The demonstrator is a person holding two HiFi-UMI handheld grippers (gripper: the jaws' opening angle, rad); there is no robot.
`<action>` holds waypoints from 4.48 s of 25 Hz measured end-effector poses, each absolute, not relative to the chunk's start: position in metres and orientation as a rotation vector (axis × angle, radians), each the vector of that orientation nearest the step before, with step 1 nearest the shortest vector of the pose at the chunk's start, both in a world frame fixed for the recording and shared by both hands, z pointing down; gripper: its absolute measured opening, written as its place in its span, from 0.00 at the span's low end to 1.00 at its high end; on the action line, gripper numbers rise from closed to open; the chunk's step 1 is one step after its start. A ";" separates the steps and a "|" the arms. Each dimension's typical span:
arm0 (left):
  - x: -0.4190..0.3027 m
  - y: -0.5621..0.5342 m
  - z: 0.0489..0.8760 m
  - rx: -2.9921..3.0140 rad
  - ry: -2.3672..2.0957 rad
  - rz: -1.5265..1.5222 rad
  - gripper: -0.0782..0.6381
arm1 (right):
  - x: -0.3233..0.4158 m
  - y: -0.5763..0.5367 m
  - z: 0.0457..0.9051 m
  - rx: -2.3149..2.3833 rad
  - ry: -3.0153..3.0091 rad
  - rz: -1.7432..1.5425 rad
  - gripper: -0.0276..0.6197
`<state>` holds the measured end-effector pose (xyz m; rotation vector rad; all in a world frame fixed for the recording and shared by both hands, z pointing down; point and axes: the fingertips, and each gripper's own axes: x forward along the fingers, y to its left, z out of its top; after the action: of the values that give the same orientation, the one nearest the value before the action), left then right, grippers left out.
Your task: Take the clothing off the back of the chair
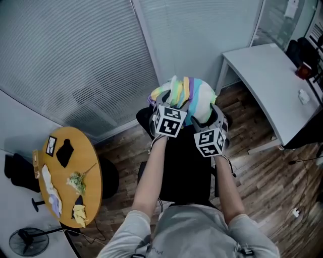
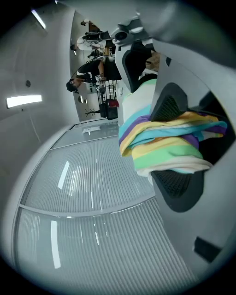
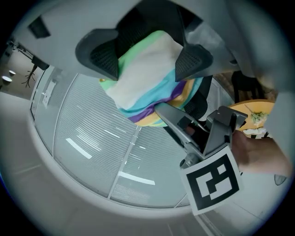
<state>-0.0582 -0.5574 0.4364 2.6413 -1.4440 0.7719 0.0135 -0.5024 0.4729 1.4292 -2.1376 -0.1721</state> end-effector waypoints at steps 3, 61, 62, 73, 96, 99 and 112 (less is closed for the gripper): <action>-0.061 -0.557 0.437 2.623 -1.474 0.755 0.45 | 0.010 -0.502 0.473 1.431 -2.164 -0.151 0.60; -0.060 -0.308 0.367 2.848 -1.220 0.294 0.20 | -0.021 -0.318 0.441 1.775 -2.383 -0.033 0.11; -0.058 -0.302 0.368 2.845 -1.218 0.295 0.20 | -0.018 -0.312 0.442 1.777 -2.381 -0.029 0.11; -0.040 -0.239 0.380 2.749 -1.324 0.297 0.20 | 0.009 -0.235 0.446 1.690 -2.472 0.023 0.11; -0.043 -0.146 0.459 2.497 -1.449 0.334 0.20 | 0.021 -0.139 0.512 1.356 -2.595 0.190 0.11; -0.049 -0.141 0.465 2.476 -1.456 0.330 0.20 | 0.017 -0.135 0.517 1.306 -2.646 0.272 0.11; -0.047 -0.142 0.457 2.473 -1.496 0.296 0.21 | 0.020 -0.136 0.506 1.289 -2.670 0.265 0.11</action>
<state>-0.0466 -0.1415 0.4566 2.4729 -1.4958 0.2955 0.0198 -0.1359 0.5060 1.2892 -2.6702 0.2648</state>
